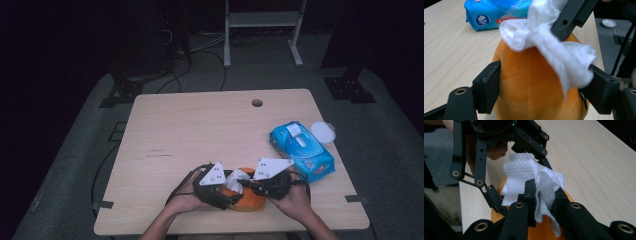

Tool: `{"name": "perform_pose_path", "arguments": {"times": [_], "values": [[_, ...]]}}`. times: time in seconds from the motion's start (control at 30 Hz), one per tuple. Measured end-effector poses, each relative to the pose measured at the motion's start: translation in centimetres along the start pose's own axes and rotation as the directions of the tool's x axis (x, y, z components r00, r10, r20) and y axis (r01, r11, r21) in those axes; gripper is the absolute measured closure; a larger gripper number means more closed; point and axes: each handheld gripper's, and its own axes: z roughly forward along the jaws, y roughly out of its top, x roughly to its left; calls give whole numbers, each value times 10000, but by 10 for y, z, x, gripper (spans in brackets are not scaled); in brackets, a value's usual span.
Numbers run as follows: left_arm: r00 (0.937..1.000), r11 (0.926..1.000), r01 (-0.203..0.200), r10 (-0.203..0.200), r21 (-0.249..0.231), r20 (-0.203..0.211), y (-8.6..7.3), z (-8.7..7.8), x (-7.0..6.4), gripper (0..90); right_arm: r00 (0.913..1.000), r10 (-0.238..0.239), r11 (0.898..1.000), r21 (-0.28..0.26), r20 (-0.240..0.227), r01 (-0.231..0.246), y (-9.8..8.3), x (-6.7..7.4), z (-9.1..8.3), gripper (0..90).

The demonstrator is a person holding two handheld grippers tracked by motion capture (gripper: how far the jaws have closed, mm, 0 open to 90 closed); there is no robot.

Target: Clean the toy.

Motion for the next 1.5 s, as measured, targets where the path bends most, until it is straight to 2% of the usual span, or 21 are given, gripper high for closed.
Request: {"name": "perform_pose_path", "arguments": {"times": [0.07,0.17,0.2,0.3,0.4,0.47,0.57,0.63,0.67,0.7,0.87,0.93,1.0,1.07,1.13,1.23,1.3,1.37,1.43,1.5], "values": [[9998,9997,181,-180,-182,81,-2,-1,2,233,10000,0,9999,146,17,0,-1,-3,-2,780],[9998,9993,205,-202,-300,95,-2,0,1,232,9998,156,9987,492,123,-162,-5,-11,-8,780],[9999,9996,88,-86,-259,55,-1,1,0,233,9996,256,9985,490,141,-263,-6,-11,-10,780],[9998,9997,-192,191,-130,-104,3,2,-4,235,9997,110,9988,472,229,-121,-2,-5,-7,780],[9993,9993,-364,363,-57,-76,4,3,-7,236,9999,60,9998,208,-87,-58,3,2,2,779],[9995,9995,-318,318,-69,-74,3,3,-6,236,10000,-40,9997,252,-89,43,5,3,5,779],[9998,9996,-221,222,-185,5,1,3,-3,239,9999,81,9995,291,-113,-77,3,-2,1,779],[10000,9996,-66,67,-263,48,1,4,-2,239,9998,134,9991,400,171,-140,1,-7,-5,780],[9999,9995,-37,40,-315,95,1,5,-3,238,9996,231,9985,497,166,-239,-1,-9,-7,780],[9999,9995,-121,123,-283,71,2,7,-5,231,9992,373,9983,447,110,-377,-1,-10,-7,780],[9994,9993,-340,341,-136,103,2,9,-9,221,9999,-52,9994,328,-92,55,6,5,7,779],[9998,9996,-168,171,-238,115,0,8,-7,228,9997,-229,9988,437,-37,231,8,5,8,779],[9999,9997,-68,71,-246,110,-1,8,-5,234,10000,-36,9989,462,81,32,6,-1,3,780],[9999,9996,-7,10,-270,113,-3,7,-3,237,9990,129,9983,554,429,-152,1,-9,-4,780],[9999,9997,0,4,-250,149,-5,6,-1,239,9979,436,9973,578,480,-464,-8,-18,-12,780],[9995,9995,250,-247,-173,171,-10,3,4,241,9953,774,9934,806,589,-820,-19,-25,-21,780],[9988,9988,424,-417,-246,265,-12,2,6,241,9944,858,9920,878,618,-910,-23,-27,-24,780],[9989,9991,382,-377,-182,270,-12,2,6,240,9948,879,9920,867,510,-921,-22,-26,-23,780],[9992,9996,277,-274,-105,294,-11,2,6,238,9969,605,9938,904,494,-648,-19,-22,-20,779],[9989,9995,312,-308,-91,364,-10,2,5,225,9975,599,9951,767,373,-626,-16,-18,-18,778]]}}
